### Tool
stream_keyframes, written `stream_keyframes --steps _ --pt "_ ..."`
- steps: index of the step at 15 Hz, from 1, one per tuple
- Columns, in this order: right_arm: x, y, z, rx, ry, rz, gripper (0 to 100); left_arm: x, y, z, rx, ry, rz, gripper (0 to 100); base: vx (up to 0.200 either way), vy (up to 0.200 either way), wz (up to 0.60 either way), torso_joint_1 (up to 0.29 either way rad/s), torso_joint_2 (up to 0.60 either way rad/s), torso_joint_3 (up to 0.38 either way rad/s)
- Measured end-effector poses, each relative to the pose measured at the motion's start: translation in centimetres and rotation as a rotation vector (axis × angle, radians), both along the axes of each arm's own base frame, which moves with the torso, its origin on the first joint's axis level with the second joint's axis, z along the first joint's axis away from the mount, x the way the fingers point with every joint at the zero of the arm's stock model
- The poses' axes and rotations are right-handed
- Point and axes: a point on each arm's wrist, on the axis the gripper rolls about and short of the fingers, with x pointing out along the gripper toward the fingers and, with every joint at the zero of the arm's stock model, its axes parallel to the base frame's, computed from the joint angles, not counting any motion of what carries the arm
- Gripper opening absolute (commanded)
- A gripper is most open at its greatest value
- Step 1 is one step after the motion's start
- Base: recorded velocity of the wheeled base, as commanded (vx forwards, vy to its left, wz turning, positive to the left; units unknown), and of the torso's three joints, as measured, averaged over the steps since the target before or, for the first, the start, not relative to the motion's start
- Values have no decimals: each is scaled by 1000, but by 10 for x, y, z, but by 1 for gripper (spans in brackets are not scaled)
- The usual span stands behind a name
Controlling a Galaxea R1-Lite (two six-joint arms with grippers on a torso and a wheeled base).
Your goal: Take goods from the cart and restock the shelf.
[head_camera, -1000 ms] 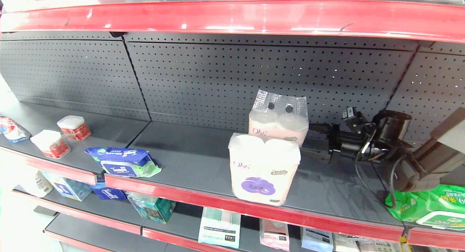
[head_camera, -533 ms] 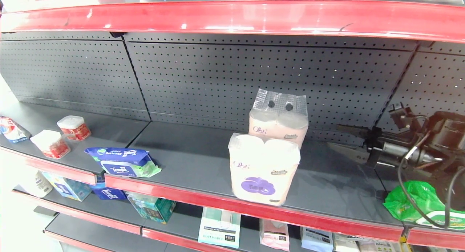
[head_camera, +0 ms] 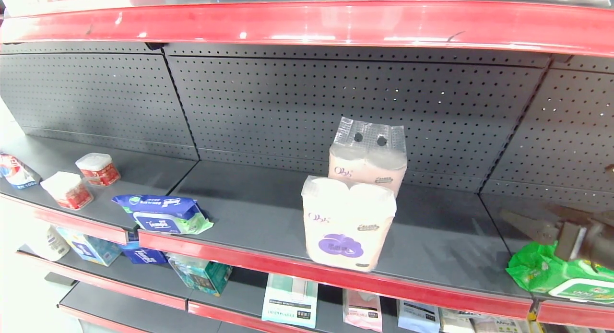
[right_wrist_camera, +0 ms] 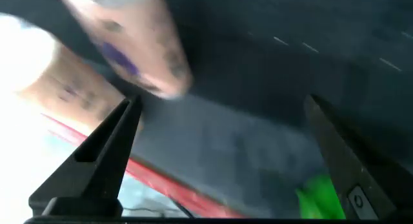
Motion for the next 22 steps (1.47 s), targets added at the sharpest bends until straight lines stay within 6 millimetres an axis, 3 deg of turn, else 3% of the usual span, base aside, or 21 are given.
stream_keyframes --steps 3,5,7,8,10,12,14,22 --pt "-75 9 0 -74 -18 -117 100 0 0 0 0 0 0 100 0 0 0 0 0 0" --pt "-121 10 -12 -103 -58 -135 100 0 0 0 0 0 0 100 0 0 0 0 0 0" --pt "-157 10 -30 -105 -145 -109 100 0 0 0 0 0 0 100 0 0 0 0 0 0" --pt "-166 10 -44 -101 -170 -65 100 0 0 0 0 0 0 100 0 0 0 0 0 0" --pt "-171 11 -65 -79 -230 56 100 0 0 0 0 0 0 100 0 0 0 0 0 0" --pt "-173 10 -74 -84 -241 22 100 0 0 0 0 0 0 100 0 0 0 0 0 0" --pt "-173 9 -78 -99 -239 -72 100 0 0 0 -1 0 0 100 0 0 0 0 0 0" --pt "-178 10 -84 -64 -251 -175 100 0 0 0 0 0 0 100 0 0 0 0 0 0"
